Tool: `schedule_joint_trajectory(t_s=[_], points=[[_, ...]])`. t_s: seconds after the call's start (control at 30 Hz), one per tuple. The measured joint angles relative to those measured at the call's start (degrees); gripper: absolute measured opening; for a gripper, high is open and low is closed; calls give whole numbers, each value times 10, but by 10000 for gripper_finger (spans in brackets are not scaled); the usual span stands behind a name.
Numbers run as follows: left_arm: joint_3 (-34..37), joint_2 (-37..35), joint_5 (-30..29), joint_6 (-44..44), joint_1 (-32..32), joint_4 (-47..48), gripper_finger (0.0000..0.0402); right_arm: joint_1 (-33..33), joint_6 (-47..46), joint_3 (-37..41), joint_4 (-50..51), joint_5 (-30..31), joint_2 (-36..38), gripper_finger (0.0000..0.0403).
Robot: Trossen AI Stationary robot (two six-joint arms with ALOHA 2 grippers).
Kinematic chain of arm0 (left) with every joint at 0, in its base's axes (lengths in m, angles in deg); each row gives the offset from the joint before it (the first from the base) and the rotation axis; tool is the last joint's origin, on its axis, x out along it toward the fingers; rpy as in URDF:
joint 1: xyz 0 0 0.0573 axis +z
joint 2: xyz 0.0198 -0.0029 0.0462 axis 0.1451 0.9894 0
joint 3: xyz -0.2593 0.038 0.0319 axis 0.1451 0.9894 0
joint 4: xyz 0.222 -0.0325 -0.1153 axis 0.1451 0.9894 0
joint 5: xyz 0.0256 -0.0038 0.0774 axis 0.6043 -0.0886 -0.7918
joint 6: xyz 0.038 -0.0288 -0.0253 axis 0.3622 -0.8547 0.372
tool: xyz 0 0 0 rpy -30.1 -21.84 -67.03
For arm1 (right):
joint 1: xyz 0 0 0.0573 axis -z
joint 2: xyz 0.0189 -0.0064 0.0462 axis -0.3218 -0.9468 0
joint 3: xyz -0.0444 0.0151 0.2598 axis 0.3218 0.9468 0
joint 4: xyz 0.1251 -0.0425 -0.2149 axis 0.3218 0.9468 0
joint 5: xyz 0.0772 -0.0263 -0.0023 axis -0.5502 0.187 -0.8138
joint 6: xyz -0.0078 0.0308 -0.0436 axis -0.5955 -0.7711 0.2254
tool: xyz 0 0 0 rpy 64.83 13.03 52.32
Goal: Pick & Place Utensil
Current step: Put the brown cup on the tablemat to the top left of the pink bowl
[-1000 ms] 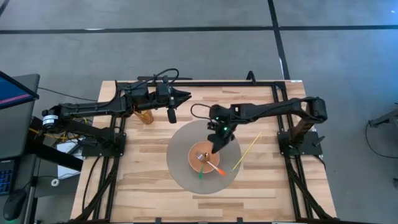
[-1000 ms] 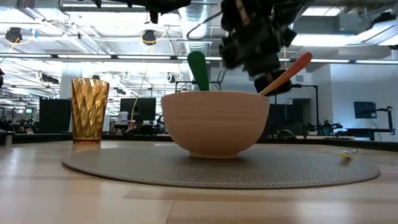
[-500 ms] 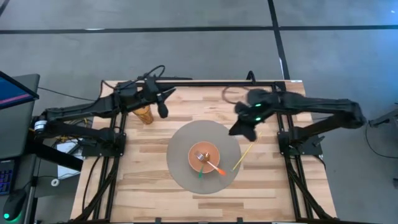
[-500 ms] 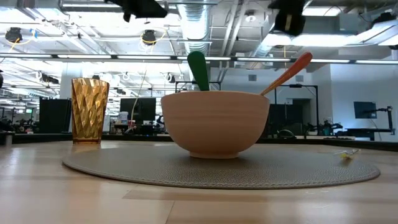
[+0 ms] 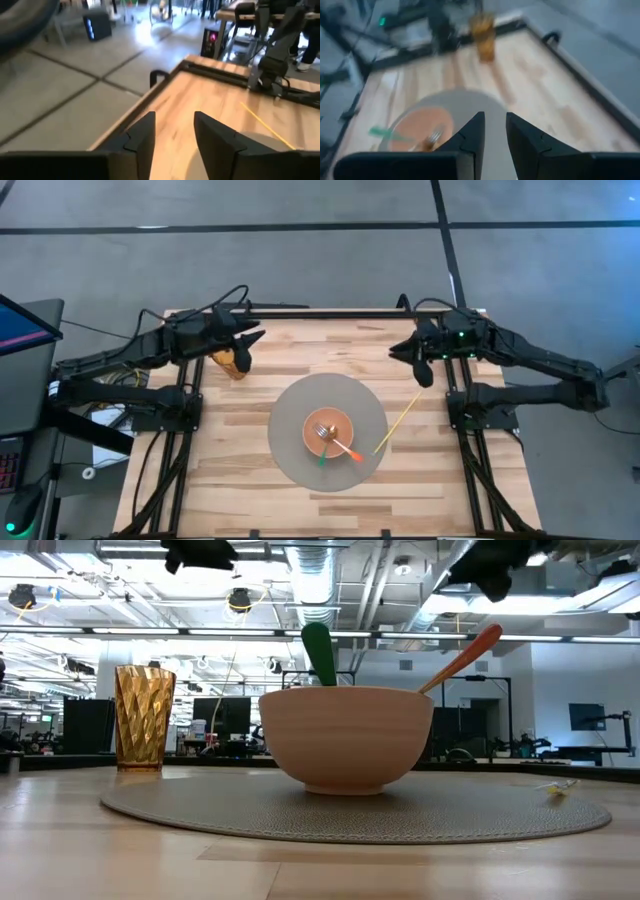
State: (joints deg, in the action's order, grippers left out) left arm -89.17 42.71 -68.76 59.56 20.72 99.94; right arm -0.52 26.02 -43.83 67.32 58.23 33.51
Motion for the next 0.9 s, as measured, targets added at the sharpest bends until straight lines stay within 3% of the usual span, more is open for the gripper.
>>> schedule_joint_trajectory(t_s=[0.13, 0.3, 0.43, 0.9], points=[[-33, 0, 0, -14, 0, 85, 149, 34, 27, 92, -119, -23, 39, 72], [-38, 5, 0, -92, 3, 209, 145, 50, 53, 200, -302, -130, 51, 71], [-38, 29, -1, -153, 23, 295, 144, 66, 58, 241, -407, -185, 38, 71], [-1, 120, 7, -225, 91, 303, 143, 89, 13, 227, -424, -200, 25, 71]])
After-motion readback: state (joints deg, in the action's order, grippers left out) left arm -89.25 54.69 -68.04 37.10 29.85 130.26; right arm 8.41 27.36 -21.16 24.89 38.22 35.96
